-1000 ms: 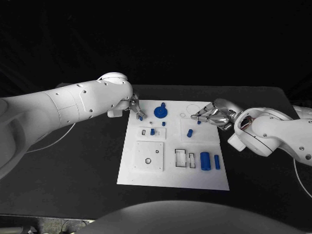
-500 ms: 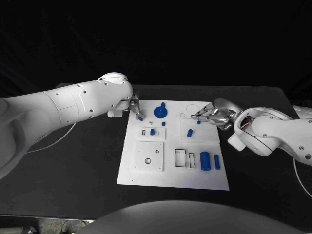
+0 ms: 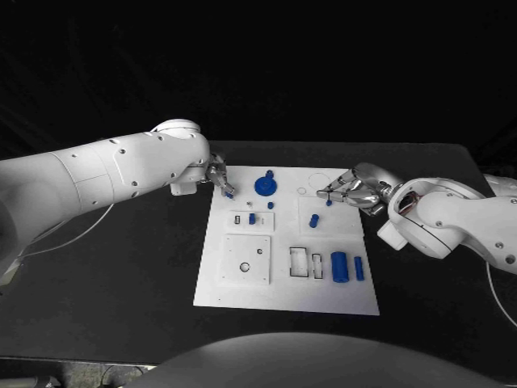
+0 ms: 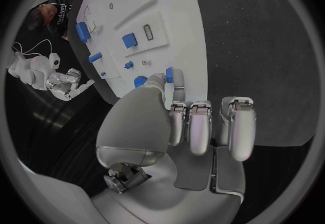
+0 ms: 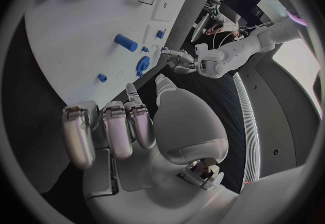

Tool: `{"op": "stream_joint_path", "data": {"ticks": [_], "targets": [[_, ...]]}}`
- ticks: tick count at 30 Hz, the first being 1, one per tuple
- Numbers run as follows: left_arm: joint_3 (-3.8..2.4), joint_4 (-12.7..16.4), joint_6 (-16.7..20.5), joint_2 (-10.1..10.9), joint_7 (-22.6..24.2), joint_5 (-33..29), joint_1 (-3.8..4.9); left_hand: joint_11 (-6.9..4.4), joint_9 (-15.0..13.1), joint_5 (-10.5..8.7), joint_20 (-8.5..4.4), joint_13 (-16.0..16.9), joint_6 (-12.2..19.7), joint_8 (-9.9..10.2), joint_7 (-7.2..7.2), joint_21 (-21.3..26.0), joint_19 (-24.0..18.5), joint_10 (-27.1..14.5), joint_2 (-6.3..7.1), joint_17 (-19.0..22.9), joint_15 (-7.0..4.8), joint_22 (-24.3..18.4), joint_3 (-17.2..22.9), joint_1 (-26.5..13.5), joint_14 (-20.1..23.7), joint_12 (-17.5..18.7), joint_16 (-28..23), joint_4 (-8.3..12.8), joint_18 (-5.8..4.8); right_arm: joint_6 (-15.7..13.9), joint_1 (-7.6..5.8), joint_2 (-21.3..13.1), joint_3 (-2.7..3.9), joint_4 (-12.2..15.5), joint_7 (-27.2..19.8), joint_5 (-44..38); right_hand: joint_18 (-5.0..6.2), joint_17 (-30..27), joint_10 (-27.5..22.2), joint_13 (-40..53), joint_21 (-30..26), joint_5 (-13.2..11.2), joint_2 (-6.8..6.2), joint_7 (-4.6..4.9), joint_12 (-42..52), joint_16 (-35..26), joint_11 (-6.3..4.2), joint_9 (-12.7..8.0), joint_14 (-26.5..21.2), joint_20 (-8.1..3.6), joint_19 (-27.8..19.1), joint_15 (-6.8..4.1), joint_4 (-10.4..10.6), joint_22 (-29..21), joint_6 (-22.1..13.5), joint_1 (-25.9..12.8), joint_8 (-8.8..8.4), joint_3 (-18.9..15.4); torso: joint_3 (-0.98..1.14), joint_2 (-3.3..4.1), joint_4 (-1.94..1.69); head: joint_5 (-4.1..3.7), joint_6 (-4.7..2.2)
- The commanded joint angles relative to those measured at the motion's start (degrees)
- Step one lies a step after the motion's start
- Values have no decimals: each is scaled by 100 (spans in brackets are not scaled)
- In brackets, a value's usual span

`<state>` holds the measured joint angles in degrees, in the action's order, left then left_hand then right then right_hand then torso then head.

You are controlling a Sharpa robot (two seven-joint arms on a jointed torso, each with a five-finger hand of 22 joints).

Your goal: Assemble the parts on the task board

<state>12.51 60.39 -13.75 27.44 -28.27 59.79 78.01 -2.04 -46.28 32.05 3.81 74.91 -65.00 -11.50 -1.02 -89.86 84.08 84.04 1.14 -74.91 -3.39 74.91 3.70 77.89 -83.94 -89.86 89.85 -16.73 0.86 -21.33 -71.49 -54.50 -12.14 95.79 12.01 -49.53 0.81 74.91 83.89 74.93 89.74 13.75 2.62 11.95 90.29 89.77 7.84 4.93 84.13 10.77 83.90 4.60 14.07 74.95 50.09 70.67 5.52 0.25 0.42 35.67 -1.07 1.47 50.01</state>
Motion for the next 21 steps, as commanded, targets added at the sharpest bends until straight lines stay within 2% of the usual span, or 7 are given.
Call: {"op": "stream_joint_path", "data": {"ticks": [1, 4, 7, 11, 13, 18, 21], "targets": [[-20, 270, 232, 142, -94, -441, 94, -10, -10, 14, -3, 1509, -62, -22, 11, -14, 592, 596, 17, -1509, 3, 1509, 47, 65, -606, -14, 15, 6, -86, 15, 4, -4, -1, 15, 1, -194, -81, 1509, 611, 1507, 26, 31, 37, 28, -29, 23, 45, -9, 587, 48, 610, 44, -11, 1505, -22, 29, 20, -9, 6, 2, -6, 5, -1], [-2, 551, 279, 314, -234, -596, 162, -11, -13, 11, -4, 1509, -70, -25, 12, -14, 592, 596, 35, -1509, 3, 1509, 50, 71, -606, -14, 15, 5, -86, -8, 4, -1, -1, 23, -10, -209, -81, 1509, 611, 1507, 26, 31, 37, 28, -29, 23, 45, -9, 587, 48, 610, 44, -11, 1505, -21, 30, 21, -9, 11, -2, 1, 32, -1], [21, 807, 266, 452, -391, -679, 197, -11, -17, 10, -5, 1509, -80, -28, 10, -14, 592, 596, 68, -1509, 3, 1509, 48, 67, -606, -14, 15, 0, -86, -27, 4, 0, -1, 28, -15, -214, -81, 1509, 611, 1507, 26, 32, 38, 28, -29, 23, 45, -9, 587, 48, 610, 44, -11, 1505, -21, 30, 21, -9, 7, 0, 1, 30, -1], [43, 1220, 218, 634, -757, -770, 224, -11, -18, 14, -6, 1509, -81, -25, 11, -14, 592, 596, 104, -1509, 2, 1509, 47, 67, -606, -14, 15, 1, -86, -41, 4, 1, -1, 32, -15, -218, -81, 1509, 611, 1507, 26, 32, 38, 28, -29, 23, 45, -9, 587, 48, 610, 44, -11, 1505, -21, 30, 21, -9, 1, 2, -7, 26, -1], [50, 1416, 225, 705, -977, -804, 230, -11, -18, 16, -7, 1509, -80, -23, 12, -14, 592, 596, 119, -1509, 2, 1509, 48, 70, -606, -14, 15, 3, -86, -43, 4, 6, -1, 31, -15, -219, -81, 1509, 611, 1507, 26, 32, 38, 28, -29, 23, 45, -9, 587, 48, 610, 44, -11, 1505, -21, 30, 21, -9, 1, -1, 4, 51, -1], [59, 1759, 206, 775, -1487, -842, 237, -16, -20, 30, -10, 1509, -76, -15, 19, -14, 592, 596, 139, -1509, -4, 1509, 89, 125, -606, -14, 15, 14, -86, -50, 4, 15, -1, 20, -17, -219, -81, 1509, 611, 1507, 26, 32, 38, 28, -29, 23, 45, -9, 587, 48, 610, 44, -11, 1505, -21, 30, 21, -9, -8, -3, 0, 48, -1], [70, 1837, 193, 746, -1683, -831, 237, -17, -22, 32, -12, 1509, -75, -12, 18, -14, 592, 596, 148, -1509, -8, 1509, 114, 157, -606, -14, 15, 17, -86, -52, 4, 24, -1, 17, -20, -219, -81, 1509, 611, 1507, 26, 32, 38, 28, -29, 23, 45, -9, 587, 48, 610, 44, -11, 1505, -21, 30, 21, -9, 0, -2, 4, 71, -1]]}}
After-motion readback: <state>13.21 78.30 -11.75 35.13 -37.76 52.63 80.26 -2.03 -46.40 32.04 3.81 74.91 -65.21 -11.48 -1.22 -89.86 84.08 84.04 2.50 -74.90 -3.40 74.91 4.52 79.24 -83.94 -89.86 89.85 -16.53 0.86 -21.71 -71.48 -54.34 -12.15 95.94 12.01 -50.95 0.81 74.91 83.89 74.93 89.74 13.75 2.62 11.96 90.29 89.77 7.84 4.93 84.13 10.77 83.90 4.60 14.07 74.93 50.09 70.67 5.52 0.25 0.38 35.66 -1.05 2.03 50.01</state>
